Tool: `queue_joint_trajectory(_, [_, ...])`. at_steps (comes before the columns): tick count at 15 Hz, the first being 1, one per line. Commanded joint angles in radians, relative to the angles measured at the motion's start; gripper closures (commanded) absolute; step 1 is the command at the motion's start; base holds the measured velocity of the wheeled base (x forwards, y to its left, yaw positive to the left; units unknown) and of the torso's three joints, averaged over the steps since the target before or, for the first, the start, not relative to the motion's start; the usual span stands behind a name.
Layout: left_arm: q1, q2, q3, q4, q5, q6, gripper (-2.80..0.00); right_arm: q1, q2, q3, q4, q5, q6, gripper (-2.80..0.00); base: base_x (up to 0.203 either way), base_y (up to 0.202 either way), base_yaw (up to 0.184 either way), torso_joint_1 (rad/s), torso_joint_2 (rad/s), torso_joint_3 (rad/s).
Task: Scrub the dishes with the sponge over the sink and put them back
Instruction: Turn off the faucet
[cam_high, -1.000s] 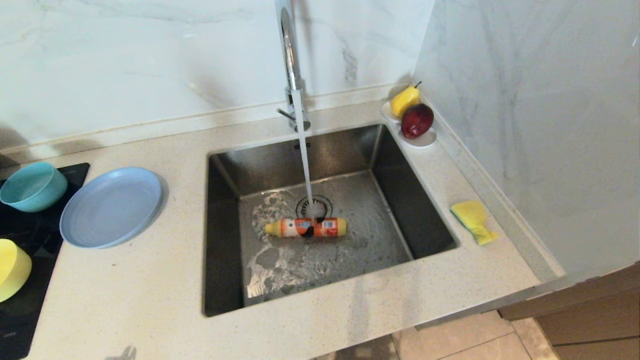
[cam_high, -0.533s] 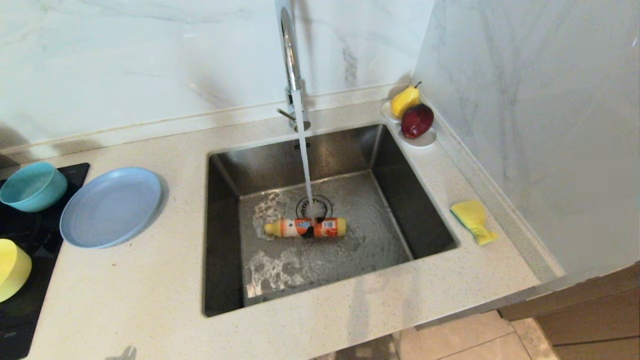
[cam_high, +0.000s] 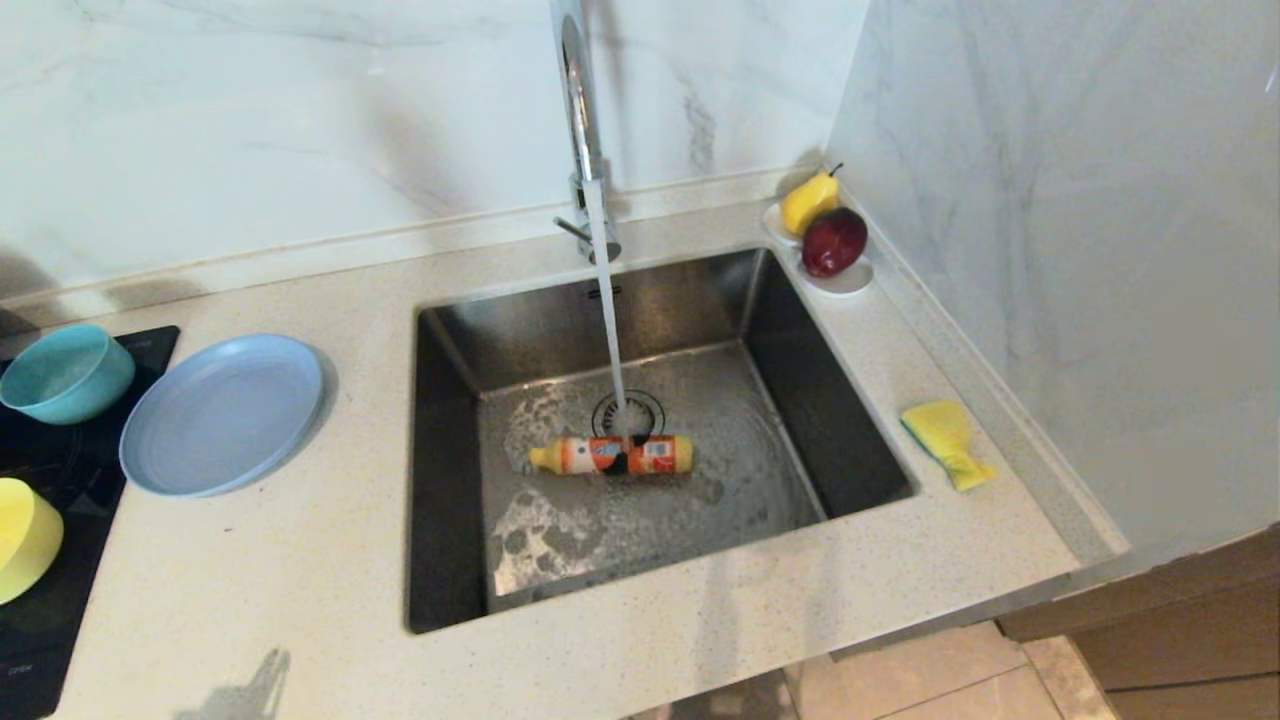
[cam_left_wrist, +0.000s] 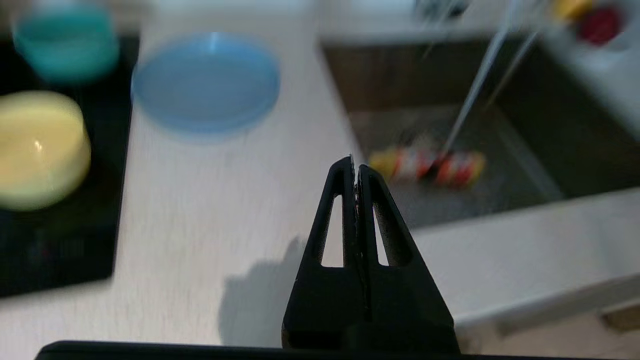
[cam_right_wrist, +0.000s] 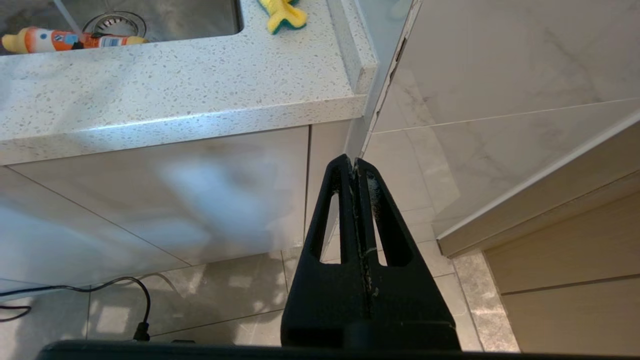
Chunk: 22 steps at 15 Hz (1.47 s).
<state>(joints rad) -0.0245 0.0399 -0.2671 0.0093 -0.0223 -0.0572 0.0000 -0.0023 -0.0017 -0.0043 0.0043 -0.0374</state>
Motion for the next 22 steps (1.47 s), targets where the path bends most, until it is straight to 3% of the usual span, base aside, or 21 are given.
queue_joint_trajectory(1, [-0.001,0.196,-0.255,0.073,-0.050,-0.012,0.00,0.000,0.002,0.000,0.000,0.000,-0.001,0.00,0.000,0.000,0.000,0.000,0.00,0.000])
queue_joint_trajectory(7, [-0.002,0.898,-0.701,0.132,-0.211,-0.120,0.00,0.000,0.002,0.000,0.000,0.000,-0.001,0.00,0.000,0.000,0.000,0.000,0.00,0.000])
queue_joint_trajectory(12, [-0.032,1.332,-1.013,0.115,-0.410,-0.351,0.00,0.000,0.001,0.000,0.000,0.000,-0.001,0.00,0.000,0.000,0.000,0.000,0.00,0.000])
queue_joint_trajectory(15, [-0.082,1.511,-1.105,0.088,-0.444,-0.421,0.00,0.000,0.002,0.000,0.000,0.000,-0.001,0.00,0.000,0.000,0.000,0.000,0.00,0.000])
queue_joint_trajectory(22, [-0.180,1.748,-1.145,-0.113,-0.448,-0.536,0.00,0.000,0.002,0.000,0.000,0.000,-0.001,0.00,0.000,0.000,0.000,0.000,0.00,0.000])
